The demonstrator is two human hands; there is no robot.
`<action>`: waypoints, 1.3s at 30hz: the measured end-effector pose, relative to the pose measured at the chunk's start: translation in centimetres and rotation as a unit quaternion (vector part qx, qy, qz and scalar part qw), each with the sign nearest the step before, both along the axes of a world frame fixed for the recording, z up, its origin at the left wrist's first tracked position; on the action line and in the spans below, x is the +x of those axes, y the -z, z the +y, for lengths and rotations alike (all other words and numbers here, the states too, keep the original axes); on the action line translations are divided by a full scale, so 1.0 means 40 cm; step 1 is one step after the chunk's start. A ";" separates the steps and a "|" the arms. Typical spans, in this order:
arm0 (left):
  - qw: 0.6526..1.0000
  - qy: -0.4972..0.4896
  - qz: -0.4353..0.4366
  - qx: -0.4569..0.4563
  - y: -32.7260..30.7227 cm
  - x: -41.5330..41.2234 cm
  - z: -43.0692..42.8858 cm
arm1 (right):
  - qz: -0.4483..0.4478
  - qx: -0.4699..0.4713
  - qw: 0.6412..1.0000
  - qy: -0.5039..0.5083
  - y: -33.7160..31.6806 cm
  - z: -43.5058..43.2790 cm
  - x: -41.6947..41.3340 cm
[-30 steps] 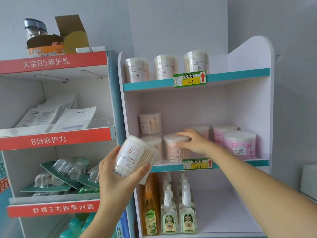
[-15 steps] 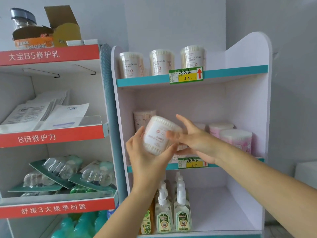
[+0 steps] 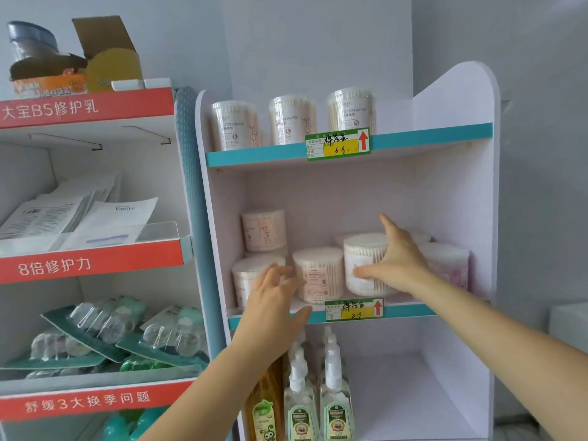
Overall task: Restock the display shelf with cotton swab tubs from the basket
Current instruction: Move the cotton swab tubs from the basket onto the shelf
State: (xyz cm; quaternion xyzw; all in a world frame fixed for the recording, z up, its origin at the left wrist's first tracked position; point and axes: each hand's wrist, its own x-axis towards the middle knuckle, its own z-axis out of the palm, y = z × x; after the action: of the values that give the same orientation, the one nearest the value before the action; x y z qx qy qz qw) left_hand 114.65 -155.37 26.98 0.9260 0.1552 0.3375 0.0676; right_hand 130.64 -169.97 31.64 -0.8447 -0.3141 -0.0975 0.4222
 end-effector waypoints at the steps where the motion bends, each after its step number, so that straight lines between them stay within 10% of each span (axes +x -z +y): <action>1: 1.000 -0.005 0.012 0.021 0.007 -0.004 0.004 | 0.003 -0.031 0.999 -0.008 0.014 0.013 0.005; 14: 1.000 0.011 0.024 0.010 0.023 -0.057 0.014 | 0.161 0.010 0.987 -0.028 0.031 0.027 0.019; 23: 0.993 0.060 -0.066 -0.073 -0.011 -0.038 -0.014 | -0.033 0.091 0.995 -0.010 0.029 0.002 0.003; 34: 0.903 0.177 -0.136 -0.368 -0.099 0.028 -0.079 | -0.411 -0.115 0.892 -0.149 0.002 -0.021 -0.084; 39: 0.819 0.244 -0.226 -0.467 -0.062 0.025 -0.082 | -0.219 0.016 0.963 -0.159 -0.014 -0.049 -0.075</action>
State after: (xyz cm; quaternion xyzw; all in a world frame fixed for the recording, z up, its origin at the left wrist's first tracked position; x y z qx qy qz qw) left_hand 115.64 -158.67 29.47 0.6887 0.0434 0.3972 0.6050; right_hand 127.65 -171.92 32.18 -0.7350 -0.5276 -0.2164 0.3669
